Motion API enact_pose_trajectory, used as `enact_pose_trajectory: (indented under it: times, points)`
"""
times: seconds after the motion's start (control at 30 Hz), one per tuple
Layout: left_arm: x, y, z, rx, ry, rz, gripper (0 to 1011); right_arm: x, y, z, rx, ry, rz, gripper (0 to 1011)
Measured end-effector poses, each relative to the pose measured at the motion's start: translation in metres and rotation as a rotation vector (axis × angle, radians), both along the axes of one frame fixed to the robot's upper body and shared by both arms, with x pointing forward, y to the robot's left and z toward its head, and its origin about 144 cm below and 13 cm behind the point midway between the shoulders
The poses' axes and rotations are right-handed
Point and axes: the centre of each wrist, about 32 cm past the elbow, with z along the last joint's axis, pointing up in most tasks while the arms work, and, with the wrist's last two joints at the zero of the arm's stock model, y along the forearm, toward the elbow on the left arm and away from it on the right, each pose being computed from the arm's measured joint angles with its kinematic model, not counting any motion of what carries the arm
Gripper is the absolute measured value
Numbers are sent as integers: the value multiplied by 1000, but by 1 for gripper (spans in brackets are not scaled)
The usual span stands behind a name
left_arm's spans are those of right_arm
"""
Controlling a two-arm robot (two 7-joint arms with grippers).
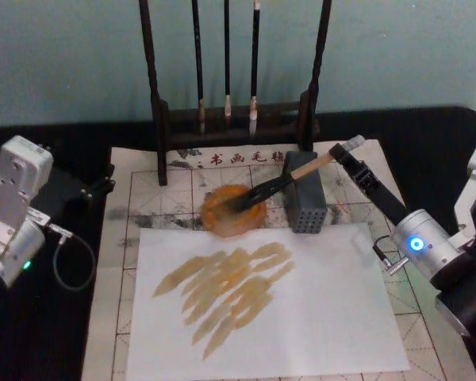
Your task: Pick up the brush from the inkstone, write on the paper, then place the brush back to its original position.
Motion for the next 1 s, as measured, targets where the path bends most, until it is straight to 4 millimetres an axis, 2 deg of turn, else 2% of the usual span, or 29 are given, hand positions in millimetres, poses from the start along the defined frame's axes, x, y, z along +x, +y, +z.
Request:
enact_pose_trajectory:
  times: [0.53,1.0]
  points:
    - [0,0,0,0,0,0,1001,-6,-8,15,38,-38,49,178]
    - [0,0,0,0,0,0,1001,-23,-28,37,-70,-140,132,178]
